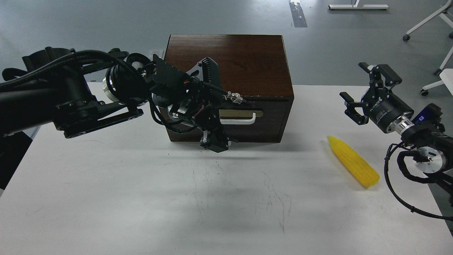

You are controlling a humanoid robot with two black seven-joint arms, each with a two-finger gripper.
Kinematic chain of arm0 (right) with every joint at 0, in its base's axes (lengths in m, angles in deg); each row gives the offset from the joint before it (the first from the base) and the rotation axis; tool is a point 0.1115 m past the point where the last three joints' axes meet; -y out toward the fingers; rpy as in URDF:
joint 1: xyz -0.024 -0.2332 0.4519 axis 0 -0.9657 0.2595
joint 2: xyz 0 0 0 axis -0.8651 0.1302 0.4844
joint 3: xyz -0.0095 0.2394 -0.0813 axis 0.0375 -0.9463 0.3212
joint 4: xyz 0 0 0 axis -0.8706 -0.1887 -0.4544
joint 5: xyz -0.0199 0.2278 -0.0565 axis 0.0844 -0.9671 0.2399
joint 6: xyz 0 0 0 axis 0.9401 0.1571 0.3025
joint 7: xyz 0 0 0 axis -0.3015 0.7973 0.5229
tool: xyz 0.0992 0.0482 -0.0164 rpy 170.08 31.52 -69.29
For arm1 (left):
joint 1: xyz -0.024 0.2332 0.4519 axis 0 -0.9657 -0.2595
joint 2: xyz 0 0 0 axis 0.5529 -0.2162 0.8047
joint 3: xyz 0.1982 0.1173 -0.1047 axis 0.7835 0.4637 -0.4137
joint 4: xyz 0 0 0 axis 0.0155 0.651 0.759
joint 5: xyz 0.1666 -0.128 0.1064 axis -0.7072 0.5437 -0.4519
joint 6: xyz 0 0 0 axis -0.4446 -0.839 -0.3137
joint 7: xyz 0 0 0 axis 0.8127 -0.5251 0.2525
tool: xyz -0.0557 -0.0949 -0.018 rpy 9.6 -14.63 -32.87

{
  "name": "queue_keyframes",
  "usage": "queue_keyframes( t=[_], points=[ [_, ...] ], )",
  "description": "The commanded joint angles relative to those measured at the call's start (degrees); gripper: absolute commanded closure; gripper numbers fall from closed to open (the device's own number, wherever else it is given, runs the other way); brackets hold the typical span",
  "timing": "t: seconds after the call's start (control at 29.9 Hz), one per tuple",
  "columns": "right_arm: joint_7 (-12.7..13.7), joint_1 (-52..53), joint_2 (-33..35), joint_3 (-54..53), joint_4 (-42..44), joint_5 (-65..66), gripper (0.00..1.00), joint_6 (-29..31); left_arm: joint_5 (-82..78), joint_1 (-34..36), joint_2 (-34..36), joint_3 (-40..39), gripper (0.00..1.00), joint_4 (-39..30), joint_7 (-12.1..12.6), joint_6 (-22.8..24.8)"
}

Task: Put corn in drawer with both arms
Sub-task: 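Hook the left gripper onto the white drawer handle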

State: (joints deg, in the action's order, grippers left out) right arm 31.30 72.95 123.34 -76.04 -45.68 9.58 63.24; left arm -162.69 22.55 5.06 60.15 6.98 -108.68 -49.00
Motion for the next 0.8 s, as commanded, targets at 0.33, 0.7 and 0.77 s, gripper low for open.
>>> queue_keyframes(
  t=[0.33, 0.7, 0.77],
  points=[
    [0.00, -0.05, -0.01, -0.01, 0.04, 0.00, 0.00, 0.01, -0.02, -0.32, -2.99, 2.40, 0.02, 4.61, 0.00, 0.00],
    [0.00, -0.22, -0.01, 0.08, -0.04, 0.00, 0.00, 0.01, -0.02, -0.50, -3.17, 5.03, 0.02, 5.13, 0.00, 0.00],
    [0.00, -0.22, -0.01, 0.08, 0.04, 0.00, 0.00, -0.08, -0.02, -0.59, -3.17, 5.38, 0.02, 5.31, 0.00, 0.00]
  ],
)
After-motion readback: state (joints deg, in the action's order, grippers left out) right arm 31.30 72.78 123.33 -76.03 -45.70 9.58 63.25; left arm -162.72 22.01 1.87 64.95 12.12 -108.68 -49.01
